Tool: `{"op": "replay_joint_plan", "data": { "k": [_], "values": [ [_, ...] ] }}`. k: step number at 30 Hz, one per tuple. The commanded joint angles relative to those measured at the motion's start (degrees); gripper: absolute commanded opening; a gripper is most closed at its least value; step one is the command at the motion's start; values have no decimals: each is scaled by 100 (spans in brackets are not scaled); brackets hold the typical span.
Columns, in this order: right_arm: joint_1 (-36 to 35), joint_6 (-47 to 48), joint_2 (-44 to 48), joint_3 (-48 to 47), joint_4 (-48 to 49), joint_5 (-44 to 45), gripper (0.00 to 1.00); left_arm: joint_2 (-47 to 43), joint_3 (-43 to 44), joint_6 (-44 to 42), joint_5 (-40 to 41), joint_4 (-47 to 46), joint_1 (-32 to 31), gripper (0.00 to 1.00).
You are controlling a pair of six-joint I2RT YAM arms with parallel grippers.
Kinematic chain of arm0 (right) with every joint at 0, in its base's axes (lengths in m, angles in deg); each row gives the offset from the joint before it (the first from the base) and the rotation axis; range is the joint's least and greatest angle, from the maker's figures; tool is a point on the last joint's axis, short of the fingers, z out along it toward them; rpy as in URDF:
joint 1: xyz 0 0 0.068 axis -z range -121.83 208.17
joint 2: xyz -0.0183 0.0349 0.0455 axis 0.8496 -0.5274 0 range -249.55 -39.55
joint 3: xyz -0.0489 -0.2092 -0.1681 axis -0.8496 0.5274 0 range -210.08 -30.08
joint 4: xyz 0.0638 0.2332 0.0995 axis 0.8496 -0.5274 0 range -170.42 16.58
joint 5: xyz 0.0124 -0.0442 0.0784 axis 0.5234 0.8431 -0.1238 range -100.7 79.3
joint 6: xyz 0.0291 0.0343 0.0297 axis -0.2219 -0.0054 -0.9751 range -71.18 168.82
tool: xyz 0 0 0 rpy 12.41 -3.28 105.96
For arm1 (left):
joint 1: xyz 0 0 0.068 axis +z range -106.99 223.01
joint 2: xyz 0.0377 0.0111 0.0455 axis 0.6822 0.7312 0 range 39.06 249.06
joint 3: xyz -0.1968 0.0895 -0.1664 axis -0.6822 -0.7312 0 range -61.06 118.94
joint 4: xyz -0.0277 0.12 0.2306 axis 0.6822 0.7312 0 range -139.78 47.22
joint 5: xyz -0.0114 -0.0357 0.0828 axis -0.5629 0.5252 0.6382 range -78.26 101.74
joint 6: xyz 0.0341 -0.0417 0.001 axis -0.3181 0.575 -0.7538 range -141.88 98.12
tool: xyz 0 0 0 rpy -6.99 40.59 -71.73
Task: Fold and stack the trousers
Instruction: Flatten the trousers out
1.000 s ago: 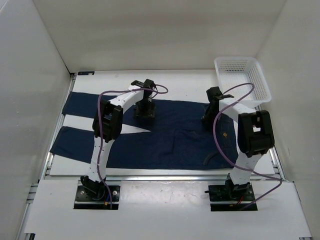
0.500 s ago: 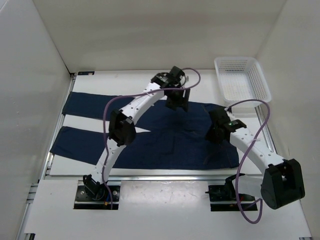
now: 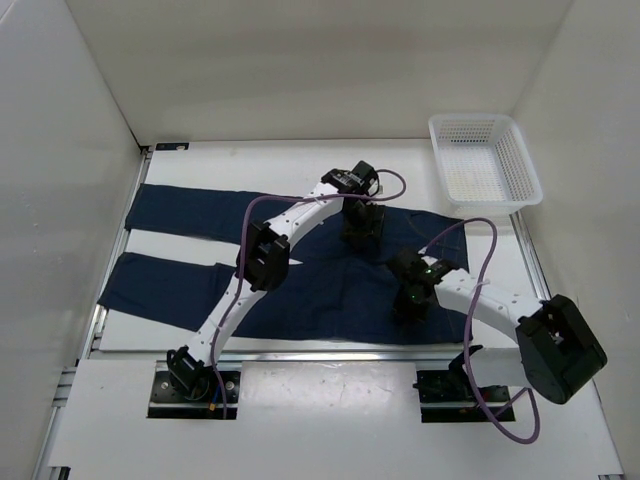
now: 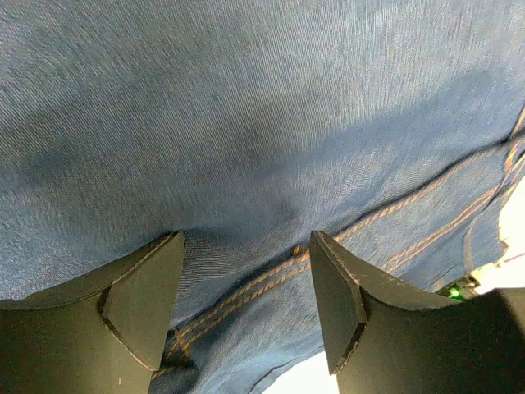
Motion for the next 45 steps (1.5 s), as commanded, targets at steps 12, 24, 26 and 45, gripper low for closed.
{"op": "replay_joint_plan", "data": {
  "k": [12,24,26,45],
  "values": [
    [-1769,-1384,259,-459,-2053,371,33,-152,452,-15,-118,-24,414,74],
    [-1699,-244,-315,-2225,-1249,865,33,-1093,-163,-147,199,29,589,74],
    [-1752,-32,-783,-2638,-878,804,33,-1436,-496,-199,391,116,738,74],
    [-1462,224,-2289,-909,1136,-471,33,-1148,-1940,-929,1202,371,1539,73]
  ]
}}
